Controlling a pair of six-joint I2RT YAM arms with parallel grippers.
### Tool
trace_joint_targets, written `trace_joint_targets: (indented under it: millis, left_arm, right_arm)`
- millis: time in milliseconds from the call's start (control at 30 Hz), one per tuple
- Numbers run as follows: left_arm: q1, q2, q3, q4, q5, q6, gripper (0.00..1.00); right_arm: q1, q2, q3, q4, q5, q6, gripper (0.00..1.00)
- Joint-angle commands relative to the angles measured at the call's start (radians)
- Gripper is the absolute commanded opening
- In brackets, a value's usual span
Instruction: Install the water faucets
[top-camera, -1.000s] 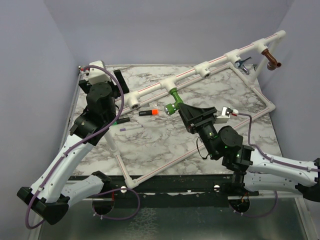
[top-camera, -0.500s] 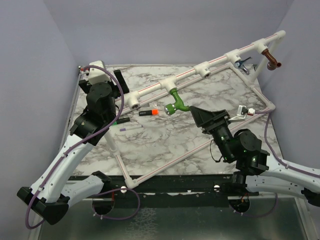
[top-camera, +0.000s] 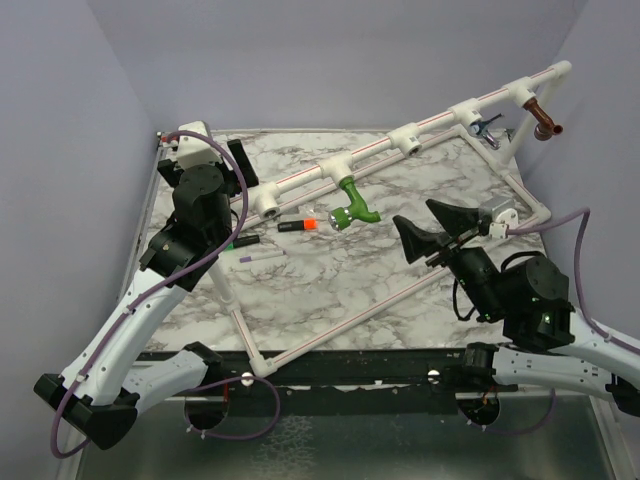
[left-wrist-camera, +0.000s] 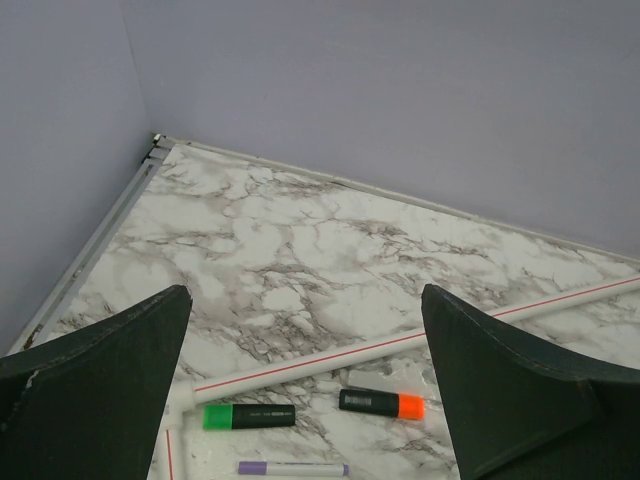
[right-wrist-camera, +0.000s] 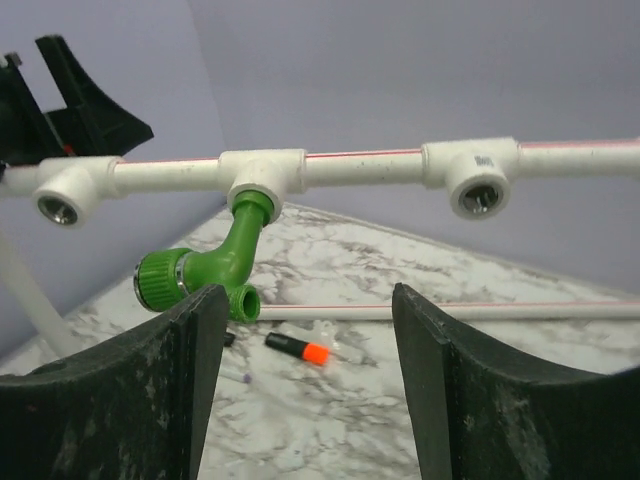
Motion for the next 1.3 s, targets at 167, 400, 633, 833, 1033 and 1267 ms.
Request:
trace_joint_targets:
  millis: [167,400,633,833,1033,1267]
  left_arm:
    - [-0.031,0.053,-0.095,-0.332,0.119,0.032,0.99]
    - [-0.031,0.055,-0.097,-0.333,0.119,0.034,0.99]
    - [-0.031,0.047,-0.102,-0.332,0.118,0.034,0.99]
    - [-0.031,0.049,-0.102,-0.332,0.119,0.033,0.99]
    - [-0.031,0.046,-0.103,-0.332,0.12,0.034,0.99]
    - [-0.031,0.044,-0.105,-0.332,0.119,0.034,0.99]
  right_arm:
    - [0.005,0.067,0.12,-0.381,-0.297,-0.618,0.76]
    - [0.005,0.146,0.09,-0.342,-0.267,-0.948,0.81]
    - [0.004,0.211,0.002,-0.088,-0.219,-1.291,0.83]
    - [0.006,0.271,-0.077,0.139,-0.187,-1.514,0.83]
    - [0.006,0.312,-0.072,0.215,-0.174,-1.611,0.83]
    - [0.006,0.342,-0.056,0.254,-0.193,-1.65,0.77]
